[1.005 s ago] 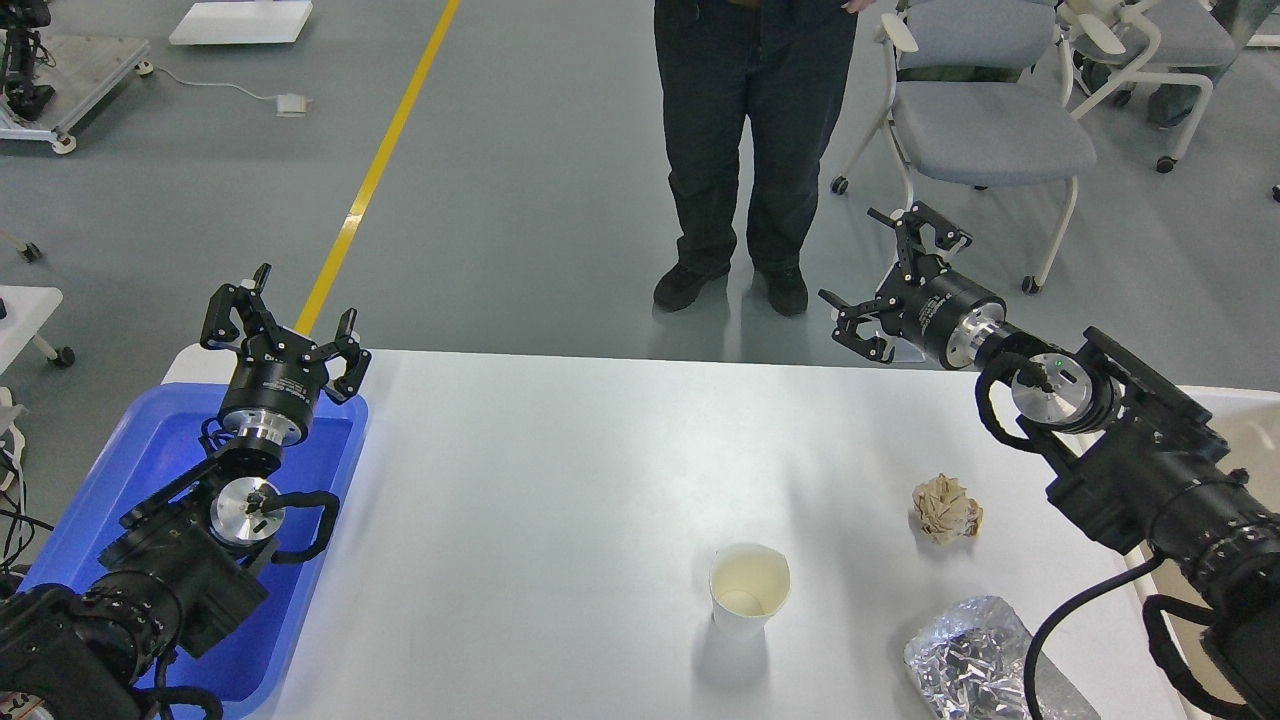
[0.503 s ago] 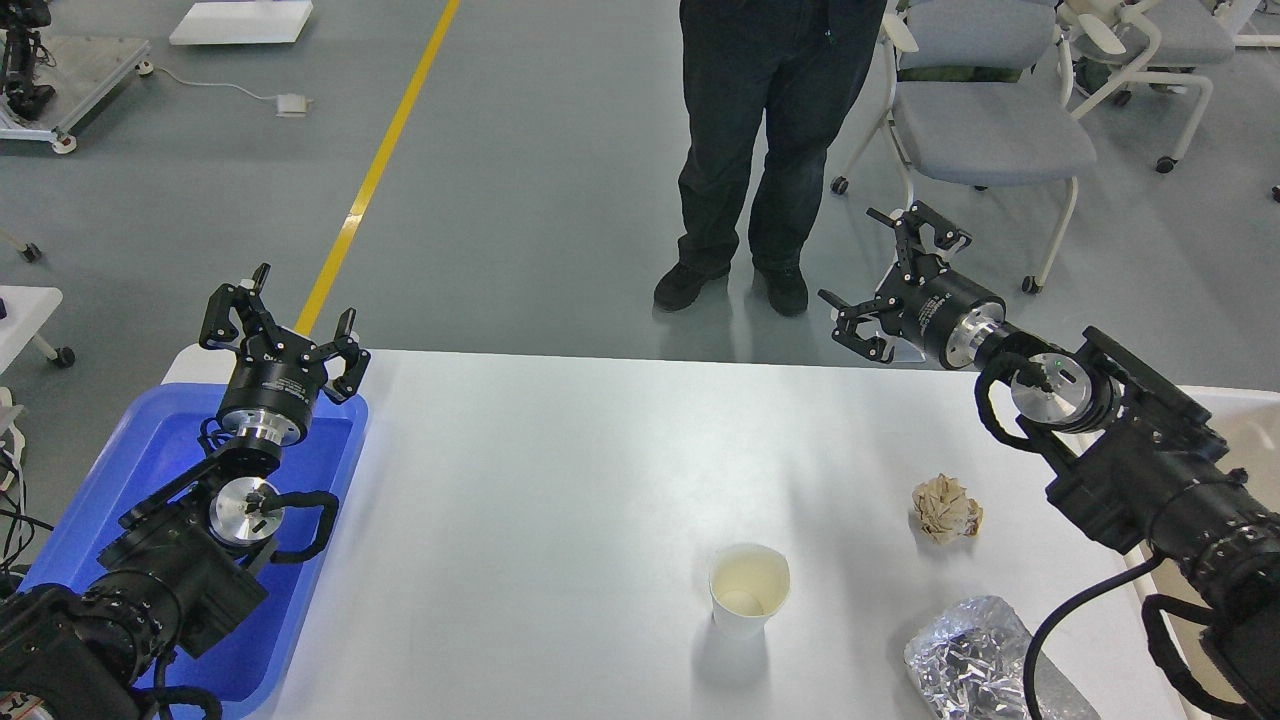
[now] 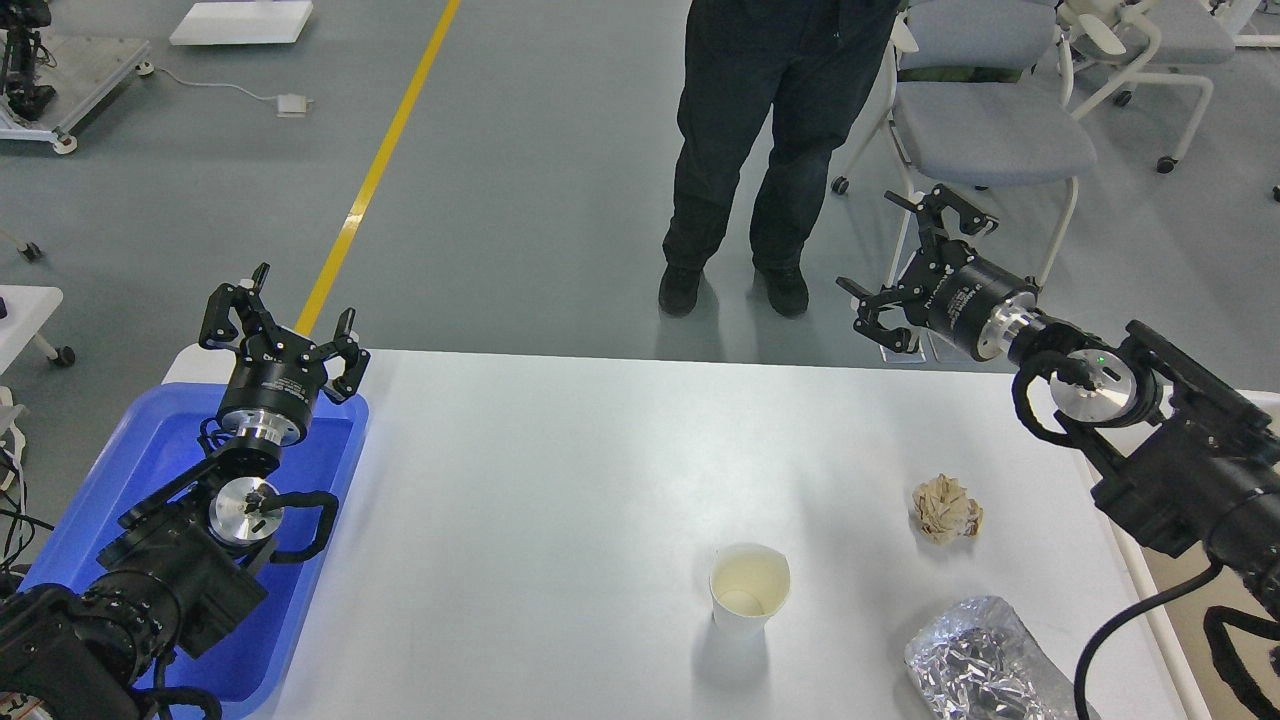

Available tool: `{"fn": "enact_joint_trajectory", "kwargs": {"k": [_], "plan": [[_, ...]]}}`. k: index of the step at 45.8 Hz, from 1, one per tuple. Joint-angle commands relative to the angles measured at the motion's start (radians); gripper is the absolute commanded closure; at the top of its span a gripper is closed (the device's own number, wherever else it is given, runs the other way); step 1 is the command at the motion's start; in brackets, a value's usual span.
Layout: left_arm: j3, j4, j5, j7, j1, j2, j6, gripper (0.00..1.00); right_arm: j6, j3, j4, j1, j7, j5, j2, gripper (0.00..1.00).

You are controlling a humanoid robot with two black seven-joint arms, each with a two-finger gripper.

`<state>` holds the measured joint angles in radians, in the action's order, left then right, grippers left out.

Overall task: Tidy desktop
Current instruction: 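Swing the right gripper outward and lower it toward the white paper cup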

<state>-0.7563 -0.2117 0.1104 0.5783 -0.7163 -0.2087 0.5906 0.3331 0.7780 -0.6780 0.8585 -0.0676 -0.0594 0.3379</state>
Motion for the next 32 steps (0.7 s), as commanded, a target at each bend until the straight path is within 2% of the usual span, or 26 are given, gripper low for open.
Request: {"fn": "enact_joint_trajectory", "kwargs": {"k": [1,16,26,32], "plan": [[0.0,0.0,0.0,0.0,0.0,0.0,0.0,0.0,0.001,-0.039,-0.167,-0.033,0.0,-0.045,0.136,0.0],[0.0,0.0,0.0,0.0,0.0,0.0,0.0,0.0,-0.005,-0.042,-0.443,-0.131,0.0,-0.103,0.323,0.0],[0.0,0.0,0.0,-0.001,0.0,0.0,0.0,0.0,-0.043,-0.04,-0.676,-0.187,0.0,-0.247,0.414,0.0],[0.0,-0.002,0.0,-0.001,0.0,0.0,0.002,0.0,-0.085,-0.055,-0.761,-0.197,0.002,-0.384,0.437,0.0]]}}
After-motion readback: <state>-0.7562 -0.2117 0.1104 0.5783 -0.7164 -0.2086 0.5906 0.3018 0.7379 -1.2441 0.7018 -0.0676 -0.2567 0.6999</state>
